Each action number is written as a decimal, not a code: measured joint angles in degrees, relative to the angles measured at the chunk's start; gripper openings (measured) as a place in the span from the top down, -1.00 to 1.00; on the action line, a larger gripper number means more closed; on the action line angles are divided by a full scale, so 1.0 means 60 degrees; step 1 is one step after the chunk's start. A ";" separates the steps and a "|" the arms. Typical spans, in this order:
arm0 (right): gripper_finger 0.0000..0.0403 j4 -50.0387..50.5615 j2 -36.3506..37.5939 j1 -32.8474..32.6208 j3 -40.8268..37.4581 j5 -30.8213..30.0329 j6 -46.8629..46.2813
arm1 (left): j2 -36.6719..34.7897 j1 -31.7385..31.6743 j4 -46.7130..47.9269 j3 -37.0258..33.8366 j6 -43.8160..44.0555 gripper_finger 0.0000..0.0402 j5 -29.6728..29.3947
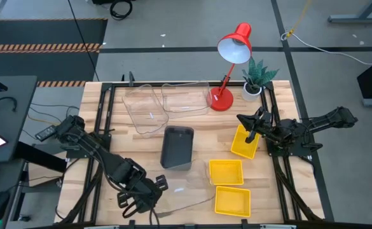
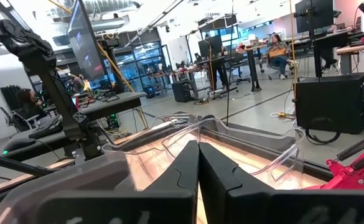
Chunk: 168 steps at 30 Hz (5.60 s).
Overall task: Stack baskets by color
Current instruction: Stack the bottom transparent bin on the top left transparent bin, then stack the right transparent bin on the transparent bins
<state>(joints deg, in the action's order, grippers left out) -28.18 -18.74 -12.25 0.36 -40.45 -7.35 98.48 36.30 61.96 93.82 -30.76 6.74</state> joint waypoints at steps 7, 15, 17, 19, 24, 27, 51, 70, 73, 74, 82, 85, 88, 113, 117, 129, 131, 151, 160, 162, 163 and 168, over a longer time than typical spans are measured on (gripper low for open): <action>0.94 0.0004 0.0000 0.0000 0.0000 0.0000 0.0000 | -0.0095 -0.0110 0.0680 0.1344 0.0316 0.97 -0.0152; 0.94 0.0028 -0.0007 0.0000 0.0000 0.0005 -0.0085 | -0.0692 -0.0692 0.1273 0.1632 0.1510 0.97 -0.0343; 0.94 0.0048 -0.0007 0.0000 0.0000 0.0004 -0.0091 | -0.0844 -0.0954 0.1504 0.1629 0.1797 0.97 -0.0378; 0.94 0.0084 -0.0011 0.0000 0.0000 0.0004 -0.0095 | -0.1020 -0.1160 0.1693 0.1629 0.1823 0.97 -0.0549; 0.94 0.0129 -0.0008 0.0000 0.0000 0.0006 -0.0101 | -0.1390 -0.1815 0.2743 0.1629 0.1994 0.97 -0.0988; 0.94 0.0140 -0.0011 0.0000 0.0000 0.0007 -0.0212 | -0.1434 -0.2351 0.3513 0.1616 0.2271 0.97 -0.1505; 0.94 0.0154 -0.0011 0.0000 0.0000 0.0011 -0.0353 | -0.1486 -0.7371 0.3445 -0.0738 0.7646 0.95 -0.1777; 0.94 0.0152 -0.0008 0.0000 0.0000 0.0010 -0.0357 | -0.1475 -0.8190 0.0944 -0.3038 0.6764 0.93 -0.1737; 0.94 0.0151 -0.0011 0.0000 0.0000 0.0011 -0.0357 | -0.1475 -0.8153 0.0758 -0.3376 0.6727 0.92 -0.1640; 0.94 0.0151 -0.0011 0.0000 0.0000 0.0011 -0.0357 | -0.1475 -0.8153 0.0665 -0.3479 0.6727 0.91 -0.1541; 0.94 0.0152 -0.0011 0.0000 0.0000 0.0011 -0.0357 | -0.1484 -0.8153 0.0183 -0.4377 0.6277 0.66 -0.1443; 0.94 0.0152 -0.0007 0.0000 0.0000 0.0011 -0.0357 | -0.1486 -0.8157 0.0042 -0.4565 0.6261 0.46 -0.1472; 0.94 0.0152 -0.0008 0.0000 0.0000 0.0011 -0.0361 | -0.1494 -0.8164 0.0046 -0.4582 0.6261 0.21 -0.1508; 0.94 0.0164 -0.0009 0.0000 0.0000 0.0011 -0.0525 | -0.1483 -0.8157 0.2052 -0.3366 0.6229 -0.02 -0.1080; 0.94 0.0170 -0.0011 0.0000 0.0000 0.0010 -0.0521 | -0.1483 -0.8150 0.1994 -0.3366 0.6002 -0.01 -0.0572; 0.94 0.0236 -0.0011 0.0000 0.0000 0.0007 -0.0517 | -0.1479 -0.8182 0.1358 -0.2915 0.3934 0.02 -0.1453; 0.94 0.0236 -0.0011 0.0000 0.0000 0.0007 -0.0527 | -0.1479 -0.8162 0.1263 -0.2522 0.3169 0.05 -0.1785; 0.94 0.1016 -0.0034 0.0000 0.0000 0.0029 -0.1487 | -0.0692 -0.9623 -0.2545 -0.1956 -0.1482 0.14 -0.1799; 0.94 0.1095 -0.0127 0.0000 0.0000 0.0031 -0.1609 | 0.0204 -0.9711 -0.3552 -0.1952 -0.0245 0.14 -0.0870; 0.94 0.1083 -0.0127 0.0000 0.0000 0.0036 -0.1610 | 0.0463 -0.9525 -0.3728 -0.1952 0.0088 0.14 -0.1242; 0.94 0.1089 -0.0127 0.0000 0.0000 0.0051 -0.1610 | 0.0524 -0.9472 -0.3850 -0.1952 0.0288 0.12 -0.1333; 0.94 0.1062 -0.0127 0.0000 0.0000 0.0099 -0.1613 | 0.0746 -0.9512 -0.4243 -0.1743 0.1420 0.00 -0.1348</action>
<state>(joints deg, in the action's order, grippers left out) -21.81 -19.51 -12.25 0.36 -39.85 -17.03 102.95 -20.77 36.50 83.36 -22.24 -1.35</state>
